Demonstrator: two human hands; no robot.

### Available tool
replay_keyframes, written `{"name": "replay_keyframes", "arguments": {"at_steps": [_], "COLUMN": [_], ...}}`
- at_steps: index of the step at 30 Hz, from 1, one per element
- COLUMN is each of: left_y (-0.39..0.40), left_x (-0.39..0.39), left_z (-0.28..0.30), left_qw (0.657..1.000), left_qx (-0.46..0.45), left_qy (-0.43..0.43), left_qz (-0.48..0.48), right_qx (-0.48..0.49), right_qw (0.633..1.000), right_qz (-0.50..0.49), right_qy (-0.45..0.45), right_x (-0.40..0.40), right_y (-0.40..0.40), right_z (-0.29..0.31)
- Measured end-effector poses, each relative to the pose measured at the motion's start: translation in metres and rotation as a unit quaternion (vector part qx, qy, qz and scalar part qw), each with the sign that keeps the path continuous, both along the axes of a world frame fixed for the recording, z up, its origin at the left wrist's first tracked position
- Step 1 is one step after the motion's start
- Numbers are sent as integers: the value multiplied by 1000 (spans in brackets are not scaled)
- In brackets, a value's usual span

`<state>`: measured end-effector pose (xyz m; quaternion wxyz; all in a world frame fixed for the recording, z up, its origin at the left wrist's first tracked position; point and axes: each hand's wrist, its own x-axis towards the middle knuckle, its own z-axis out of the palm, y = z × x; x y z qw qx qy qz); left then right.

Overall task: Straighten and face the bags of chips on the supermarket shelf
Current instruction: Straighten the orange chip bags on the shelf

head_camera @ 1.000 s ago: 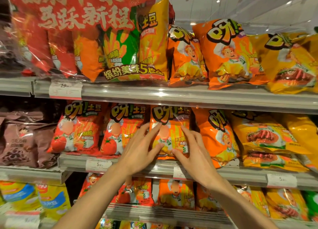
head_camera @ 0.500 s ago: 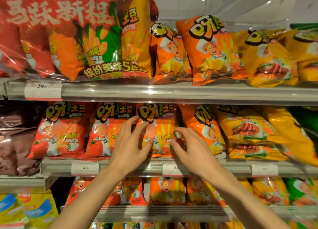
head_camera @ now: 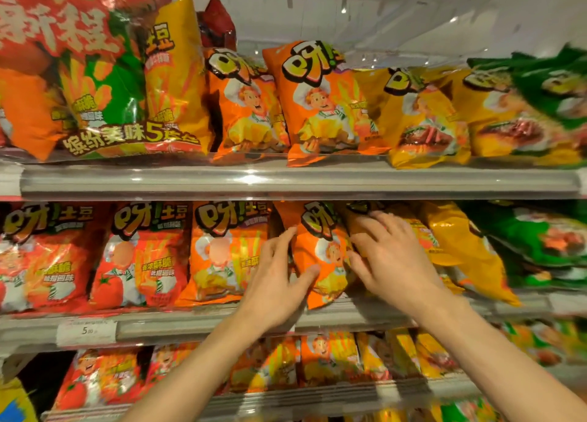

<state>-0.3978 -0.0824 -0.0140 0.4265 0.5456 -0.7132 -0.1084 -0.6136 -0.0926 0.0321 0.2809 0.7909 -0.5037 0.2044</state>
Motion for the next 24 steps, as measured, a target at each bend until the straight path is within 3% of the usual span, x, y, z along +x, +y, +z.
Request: {"name": "replay_keyframes", "arguments": {"at_steps": [6, 15, 24], "left_y": [-21, -22, -35], "left_x": [-30, 2, -15], "left_z": [-4, -2, 6], "left_qw": [996, 976, 982], "left_qx": [49, 118, 157], "left_qy": [69, 176, 101], "left_qz": [8, -50, -24], "right_qx": [43, 37, 41], "right_qw": [999, 998, 997], "right_qz": [0, 0, -5], "right_qy": [-23, -42, 71], "right_x": [-11, -11, 11], "right_y": [-4, -13, -12], "right_z": [-11, -11, -8]}}
